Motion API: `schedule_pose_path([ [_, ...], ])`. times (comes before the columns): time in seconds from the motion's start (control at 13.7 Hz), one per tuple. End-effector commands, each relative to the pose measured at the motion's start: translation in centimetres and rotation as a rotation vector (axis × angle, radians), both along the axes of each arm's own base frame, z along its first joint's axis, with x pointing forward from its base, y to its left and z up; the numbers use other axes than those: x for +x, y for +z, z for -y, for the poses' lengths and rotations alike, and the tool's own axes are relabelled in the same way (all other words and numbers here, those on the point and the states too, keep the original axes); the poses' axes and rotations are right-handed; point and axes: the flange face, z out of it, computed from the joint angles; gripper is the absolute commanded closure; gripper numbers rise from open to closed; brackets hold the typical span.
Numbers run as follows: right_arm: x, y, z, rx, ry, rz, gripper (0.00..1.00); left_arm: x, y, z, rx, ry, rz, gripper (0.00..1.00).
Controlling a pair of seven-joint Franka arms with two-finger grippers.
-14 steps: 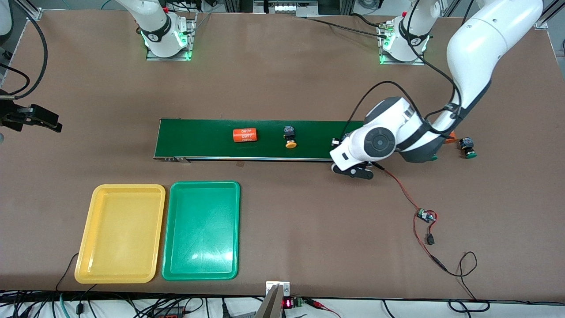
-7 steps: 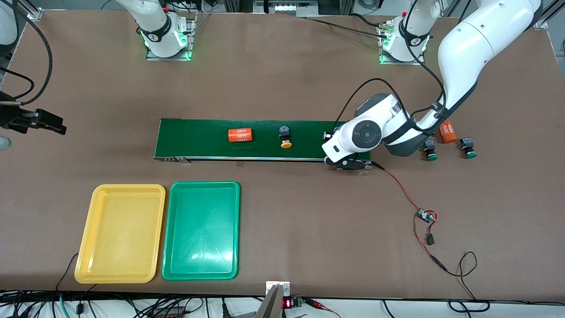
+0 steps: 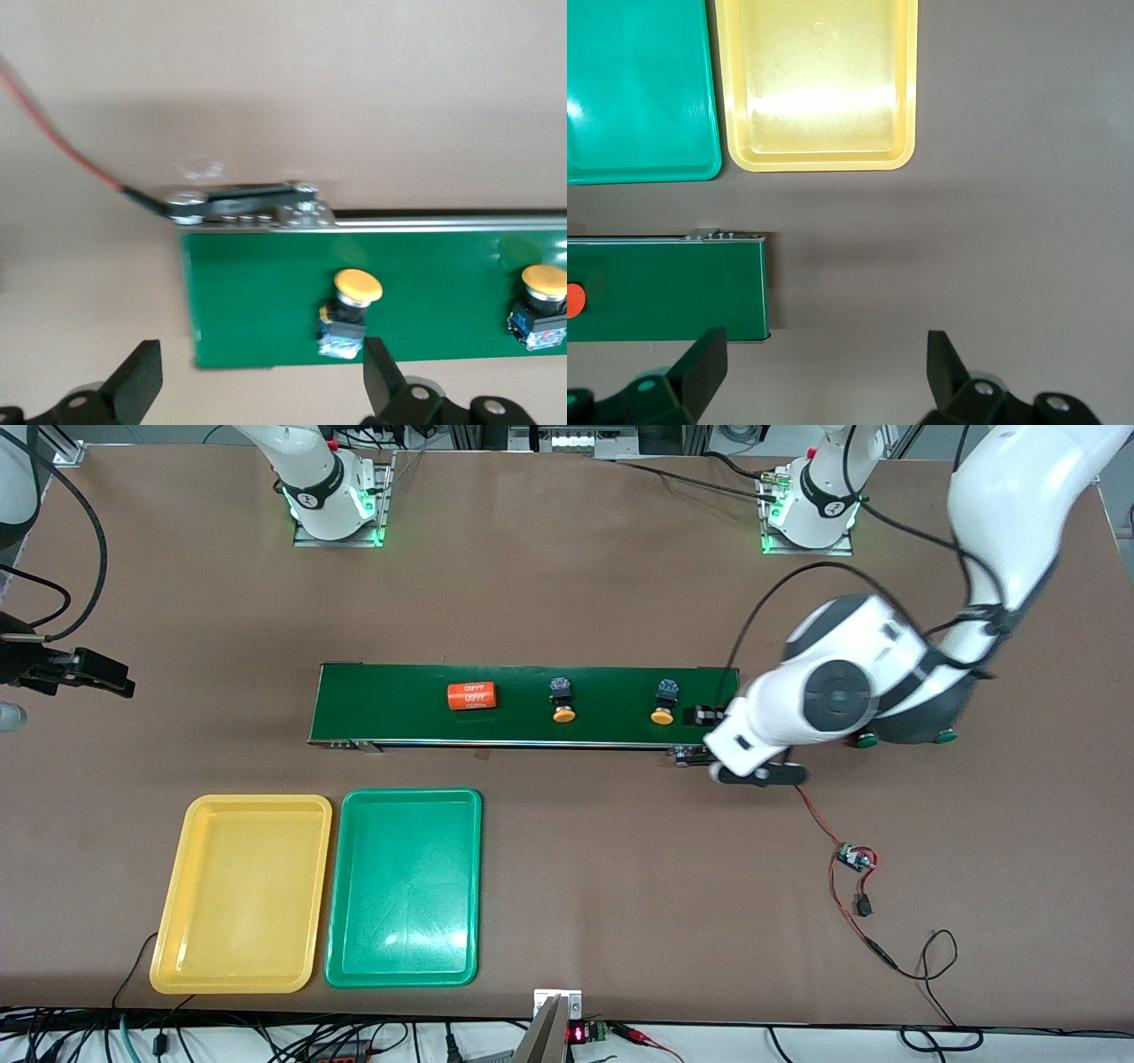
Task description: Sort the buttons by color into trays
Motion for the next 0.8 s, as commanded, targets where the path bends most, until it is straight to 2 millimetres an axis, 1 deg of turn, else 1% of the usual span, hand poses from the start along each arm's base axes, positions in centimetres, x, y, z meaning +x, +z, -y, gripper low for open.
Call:
schedule_pose_path([
  [0.0, 0.3, -0.5, 0.0, 0.018, -0.018, 0.003, 0.00, 2.1, 1.8, -3.8, 0.012, -0.066, -0.005, 0.00],
  [0.15, 0.4, -0.6, -0.8, 0.045, -0.013, 0.004, 0.00, 3.7, 2.2, -9.1, 0.006, -0.174, 0.026, 0.00],
  [0.22, 0.4, -0.7, -1.2, 0.054, -0.008, 0.003, 0.00, 4.0, 2.6, -11.0, 0.041, -0.226, 0.043, 0.00],
  [0.36, 0.6, -0.9, -1.3, 0.070, -0.012, 0.026, 0.00, 4.3, 1.4, -14.1, 0.109, -0.248, 0.010, 0.00],
  [0.44, 0.4, -1.2, -1.2, 0.073, -0.013, 0.023, 0.00, 4.4, 0.3, -16.6, 0.093, -0.221, -0.027, 0.00],
  [0.51, 0.1, -1.5, -1.0, 0.075, -0.015, 0.023, 0.00, 4.3, -0.9, -19.3, 0.070, -0.202, -0.062, 0.00],
  [0.58, -0.3, -1.7, -0.9, 0.077, -0.017, 0.032, 0.00, 4.0, -1.6, -21.3, 0.049, -0.200, -0.083, 0.00],
  [0.66, -1.0, -1.8, -0.8, 0.079, -0.018, 0.038, 0.00, 3.4, -1.9, -23.8, 0.028, -0.193, -0.087, 0.00],
  [0.73, -1.7, -1.8, -0.9, 0.082, -0.017, 0.037, 0.00, 2.0, -2.4, -25.5, 0.006, -0.208, -0.085, 0.00],
])
